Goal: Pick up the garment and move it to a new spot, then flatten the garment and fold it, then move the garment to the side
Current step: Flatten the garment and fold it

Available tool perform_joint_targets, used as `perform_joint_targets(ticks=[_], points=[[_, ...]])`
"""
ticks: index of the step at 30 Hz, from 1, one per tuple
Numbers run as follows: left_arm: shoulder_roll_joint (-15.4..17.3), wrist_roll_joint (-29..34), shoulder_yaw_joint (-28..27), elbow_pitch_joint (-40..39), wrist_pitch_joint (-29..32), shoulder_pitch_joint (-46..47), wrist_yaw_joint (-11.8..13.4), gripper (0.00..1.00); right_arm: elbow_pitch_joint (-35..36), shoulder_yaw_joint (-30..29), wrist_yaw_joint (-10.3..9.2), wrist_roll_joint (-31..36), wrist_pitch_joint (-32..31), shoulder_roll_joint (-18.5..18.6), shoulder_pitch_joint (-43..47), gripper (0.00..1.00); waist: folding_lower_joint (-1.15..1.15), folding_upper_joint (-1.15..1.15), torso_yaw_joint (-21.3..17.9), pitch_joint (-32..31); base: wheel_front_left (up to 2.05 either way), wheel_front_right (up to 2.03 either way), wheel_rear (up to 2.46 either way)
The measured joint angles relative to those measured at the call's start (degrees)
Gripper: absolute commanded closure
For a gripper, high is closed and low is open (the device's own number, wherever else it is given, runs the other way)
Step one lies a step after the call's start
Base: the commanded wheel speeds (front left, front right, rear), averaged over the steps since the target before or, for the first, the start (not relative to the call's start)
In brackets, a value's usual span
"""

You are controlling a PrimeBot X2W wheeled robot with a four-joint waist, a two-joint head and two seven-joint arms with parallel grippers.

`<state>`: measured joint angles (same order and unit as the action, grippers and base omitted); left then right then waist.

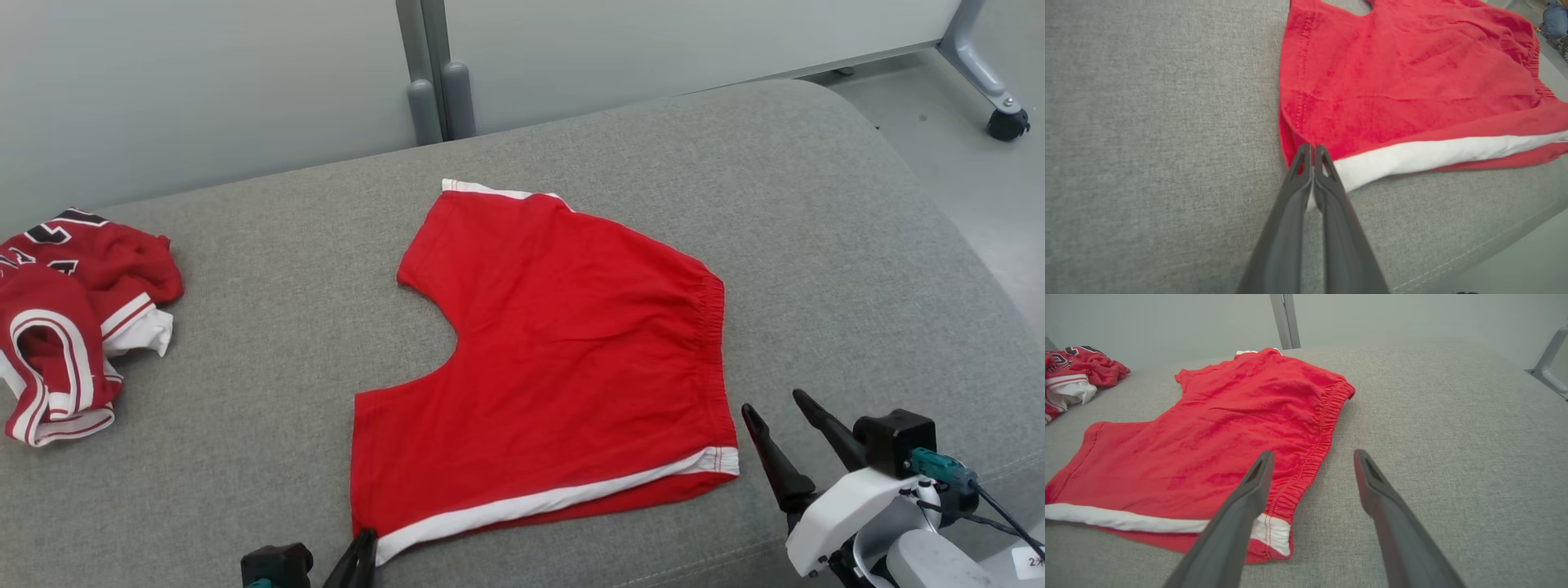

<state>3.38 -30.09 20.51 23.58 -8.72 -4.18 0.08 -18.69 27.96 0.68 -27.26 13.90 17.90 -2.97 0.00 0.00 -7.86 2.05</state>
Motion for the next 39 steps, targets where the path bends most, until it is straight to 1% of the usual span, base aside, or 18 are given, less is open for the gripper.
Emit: perform_joint_targets(ticks=[2, 6, 10, 13, 22, 26, 28, 33, 34, 35, 36, 39], points=[[-0.03, 0.0, -0.04, -0.02, -0.44, 0.04, 0.0, 1.0, -0.46, 0.63, 0.82, 0.0, -0.02, 0.29, 0.09, 0.0, 0.0, 0.0, 0.15, -0.08, 0.0, 0.0, 0.0], [-0.03, -0.03, -0.08, -0.01, -0.49, 0.04, 0.0, 1.0, -0.86, 0.71, 1.03, 0.0, -0.08, 0.98, 0.41, 0.0, 0.0, 0.0, 0.38, -0.19, 0.0, 0.0, 0.0], [-0.08, -0.26, -0.69, -0.48, -2.07, 0.04, 0.0, 1.0, -1.19, 2.59, 3.0, 0.01, -1.04, 1.68, 1.44, 0.0, 0.0, 0.0, 0.56, -0.38, 0.0, 0.0, 0.0], [-0.1, -0.42, -1.3, -1.43, -2.54, 0.07, 0.0, 1.0, -1.57, 4.21, 3.9, 0.02, -1.69, 2.15, 2.31, 0.0, 0.0, 0.0, 0.69, -0.54, 0.0, 0.0, 0.0], [-0.12, -0.41, -1.23, -2.14, -2.96, 0.18, 0.0, 1.0, -2.71, 5.59, 4.86, -0.02, -2.38, 1.77, 2.35, 0.0, 0.0, 0.0, 1.26, -0.63, 0.0, 0.0, 0.0], [-0.12, -0.33, -0.64, -2.2, -2.96, 0.36, 0.0, 1.0, -4.6, 5.65, 4.89, -0.84, -2.45, 0.86, 2.01, 0.0, 0.0, 0.0, 1.86, -0.22, 0.0, 0.0, 0.0], [-0.13, -0.29, -0.2, -2.22, -2.94, 0.66, -0.03, 1.0, -5.8, 5.63, 5.24, -1.19, -2.64, 0.43, 1.57, 0.0, 0.0, 0.0, 2.25, 0.0, 0.0, 0.0, 0.0], [-0.13, 0.05, 0.08, -2.43, -2.92, 1.77, -0.08, 1.0, -7.87, 5.87, 5.37, -1.64, -2.94, -0.69, -0.84, 0.0, 0.0, 0.0, 3.28, 0.6, 0.0, 0.0, 0.0], [-0.14, 0.05, 0.08, -2.48, -2.92, 1.9, -0.09, 1.0, -8.27, 6.01, 5.38, -1.64, -2.94, -0.87, -1.24, 0.22, 0.0, 0.0, 3.47, 0.69, 0.0, 0.0, 0.0], [-0.14, 0.05, 0.09, -2.55, -2.92, 1.91, -0.09, 1.0, -8.59, 6.08, 5.54, -1.65, -2.94, -1.01, -1.47, 0.35, 0.0, 0.0, 3.67, 0.77, 0.0, 0.0, 0.0], [-0.14, 0.05, 0.05, -2.56, -2.92, 1.91, -0.09, 1.0, -8.93, 6.2, 5.84, -1.69, -2.96, -1.15, -1.61, 0.53, 0.0, 0.0, 3.85, 0.84, 0.0, 0.0, 0.0], [-0.14, 0.05, -0.11, -2.69, -2.93, 1.91, -0.08, 1.0, -9.76, 6.73, 5.87, -2.16, -3.13, -1.54, -1.86, 0.68, 0.0, 0.0, 4.07, 0.97, 0.0, 0.0, 0.0]])
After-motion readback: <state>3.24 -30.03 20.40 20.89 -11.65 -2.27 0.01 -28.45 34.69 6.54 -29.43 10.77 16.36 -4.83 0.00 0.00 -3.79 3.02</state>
